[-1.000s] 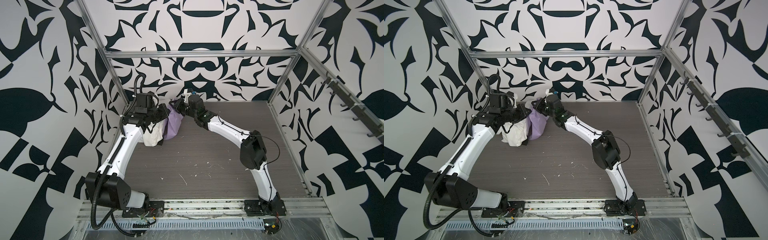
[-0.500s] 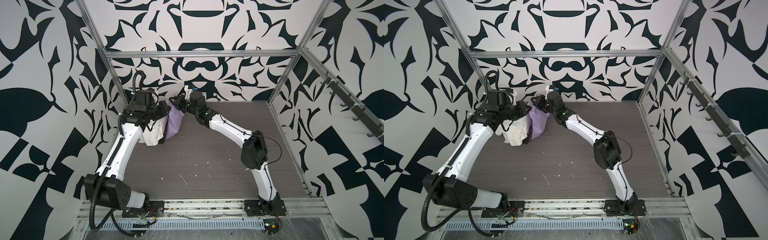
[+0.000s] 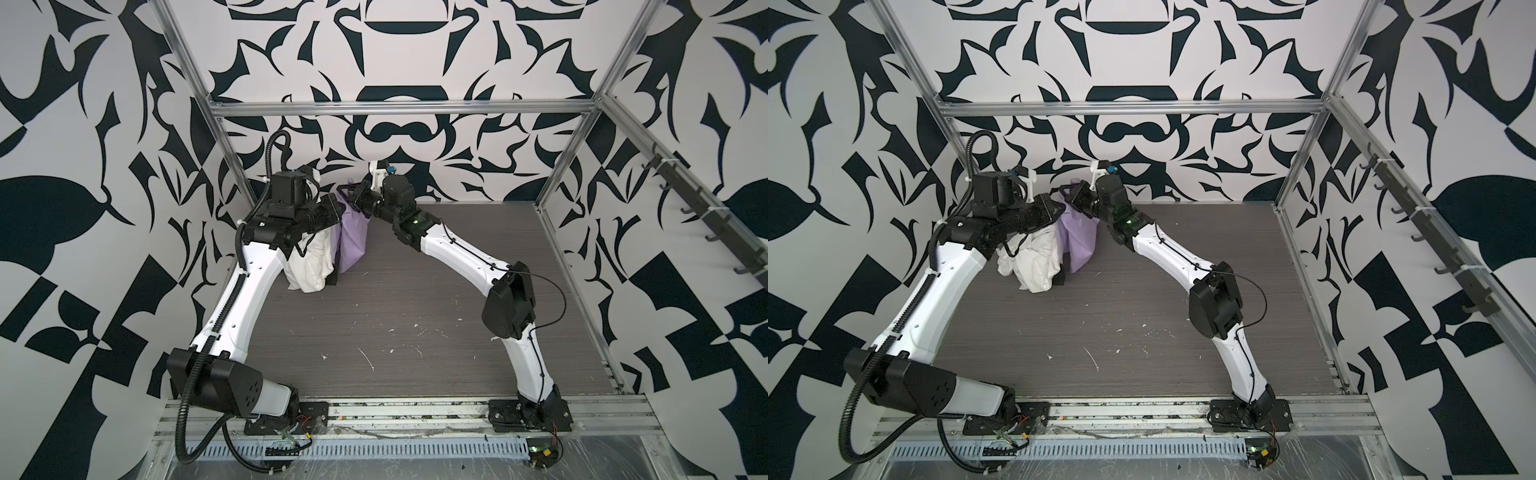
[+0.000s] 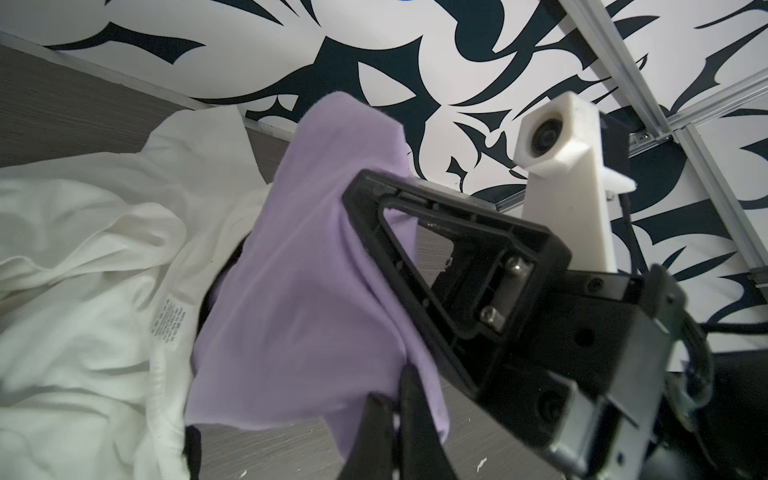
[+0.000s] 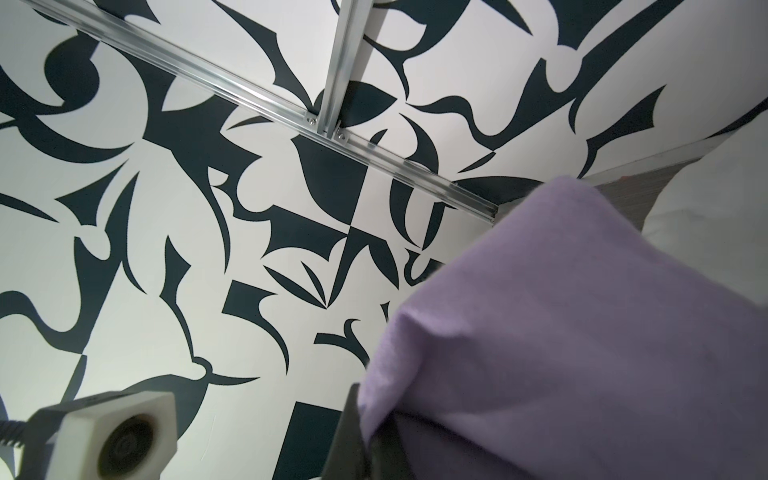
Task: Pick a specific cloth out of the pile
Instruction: 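Raise both grippers higher holding the lavender cloth above the table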
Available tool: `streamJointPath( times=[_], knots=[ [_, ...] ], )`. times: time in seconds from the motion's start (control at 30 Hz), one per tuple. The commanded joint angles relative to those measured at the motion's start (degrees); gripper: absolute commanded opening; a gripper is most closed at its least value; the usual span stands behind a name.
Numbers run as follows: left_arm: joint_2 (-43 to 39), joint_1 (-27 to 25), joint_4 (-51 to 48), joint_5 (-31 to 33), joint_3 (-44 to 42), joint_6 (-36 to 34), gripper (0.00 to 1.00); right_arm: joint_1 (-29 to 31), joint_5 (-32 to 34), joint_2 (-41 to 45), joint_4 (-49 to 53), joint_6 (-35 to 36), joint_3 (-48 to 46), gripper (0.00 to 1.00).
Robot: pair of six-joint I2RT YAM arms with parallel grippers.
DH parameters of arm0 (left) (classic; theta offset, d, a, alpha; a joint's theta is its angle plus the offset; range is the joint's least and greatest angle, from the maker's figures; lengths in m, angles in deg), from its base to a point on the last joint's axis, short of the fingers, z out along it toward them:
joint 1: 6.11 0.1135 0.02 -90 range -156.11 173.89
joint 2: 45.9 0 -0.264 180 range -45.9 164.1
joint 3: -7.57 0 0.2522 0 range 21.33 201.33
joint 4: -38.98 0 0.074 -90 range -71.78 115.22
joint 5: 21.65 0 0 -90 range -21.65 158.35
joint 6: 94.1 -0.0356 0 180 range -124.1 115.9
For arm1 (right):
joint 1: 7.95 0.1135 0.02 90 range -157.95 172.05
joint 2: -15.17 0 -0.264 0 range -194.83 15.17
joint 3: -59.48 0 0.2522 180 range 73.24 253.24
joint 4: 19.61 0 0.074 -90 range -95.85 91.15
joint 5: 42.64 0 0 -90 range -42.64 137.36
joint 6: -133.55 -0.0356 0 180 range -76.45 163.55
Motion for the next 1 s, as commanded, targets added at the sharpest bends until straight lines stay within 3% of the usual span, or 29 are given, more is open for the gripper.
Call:
streamJointPath(
  times=[0.0, 0.97],
  knots=[
    [0.22, -1.35, -0.10, -0.87, 3.37, -1.28, 0.00, -0.25, -0.32, 3.12, -2.60, 1.46, 3.20, 0.00],
    [3.45, -4.08, -1.14, -0.52, 12.50, -1.91, 0.00, -0.80, -0.42, 3.98, 0.14, 3.29, 8.72, 0.00]
  ],
)
